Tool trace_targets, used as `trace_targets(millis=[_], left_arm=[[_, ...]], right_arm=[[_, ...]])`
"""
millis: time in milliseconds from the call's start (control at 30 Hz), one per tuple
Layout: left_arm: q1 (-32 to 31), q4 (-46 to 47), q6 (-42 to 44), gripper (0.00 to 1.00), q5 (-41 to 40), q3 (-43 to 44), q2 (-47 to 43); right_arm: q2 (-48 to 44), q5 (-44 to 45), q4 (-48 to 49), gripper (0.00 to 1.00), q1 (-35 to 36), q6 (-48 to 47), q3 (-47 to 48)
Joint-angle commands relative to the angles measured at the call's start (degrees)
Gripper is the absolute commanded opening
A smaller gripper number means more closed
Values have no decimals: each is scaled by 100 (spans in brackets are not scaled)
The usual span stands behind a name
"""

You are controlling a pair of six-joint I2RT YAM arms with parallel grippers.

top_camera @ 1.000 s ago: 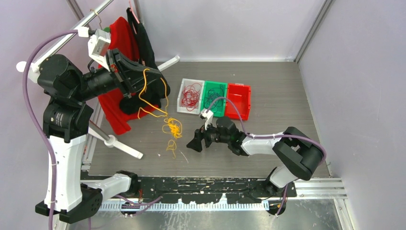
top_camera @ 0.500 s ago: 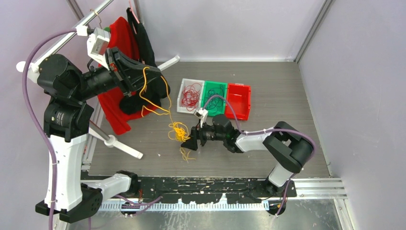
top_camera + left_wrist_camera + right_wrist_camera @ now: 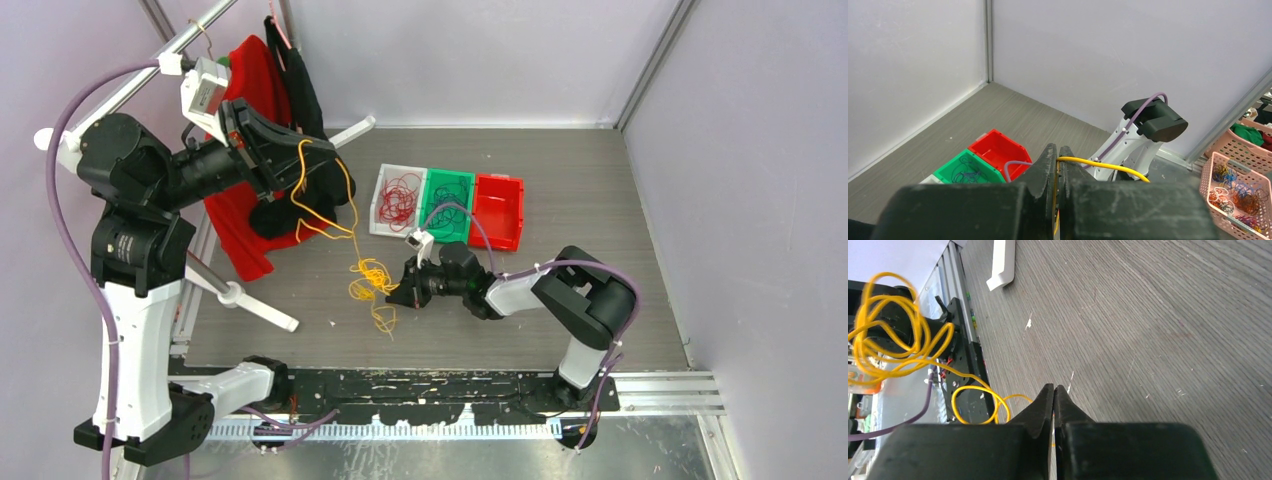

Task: Untangle the cables
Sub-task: Untie the cable.

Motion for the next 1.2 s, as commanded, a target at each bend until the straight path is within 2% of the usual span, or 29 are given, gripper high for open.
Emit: trace_targets(millis=[0, 133, 167, 200, 233, 300, 500, 733, 800, 867, 900, 1033, 1100, 1167], left_arm=[[-9, 178, 137, 0, -60, 83, -157], [-9, 121, 334, 0, -118, -41, -229], [-13, 121, 334, 0, -129, -69, -234], [-11, 124, 322, 0, -131, -83, -233], [-11, 128, 303, 0, -125, -90, -231], [-12, 158, 263, 0, -108, -109, -231], [-9, 268, 202, 0, -106, -260, -283], [-12, 446, 24, 0, -106, -350, -286], [-12, 449, 14, 0, -96, -321, -286], [-10, 448, -4, 0, -83, -292, -286], [-10, 449, -4, 0, -82, -281, -286], [-13, 436, 10, 0, -97, -282, -315], [-13, 396, 80, 0, -116, -321, -347], [-12, 296, 270, 0, -163, -414, -396]], right_arm=[[-148, -18, 123, 3, 1, 71, 117], [-454, 11, -49, 3, -26, 133, -87], [-568, 67, -112, 13, -26, 129, -118], [-671, 173, -202, 30, -26, 118, -151], [-787, 297, -286, 42, -26, 97, -187], [-981, 413, -276, 54, -22, 93, -299], [-1319, 467, -221, 68, 107, 31, -364], [-1065, 836, -837, 71, 351, -384, 107], [-936, 969, -875, 70, 356, -430, 167], [-776, 1075, -1019, 64, 361, -509, 265], [-718, 1066, -1028, 59, 361, -517, 285], [-701, 1019, -980, 26, 363, -528, 205], [-843, 1181, -1221, 5, 361, -617, 142], [-1093, 1377, -1698, 1, 341, -726, 150]])
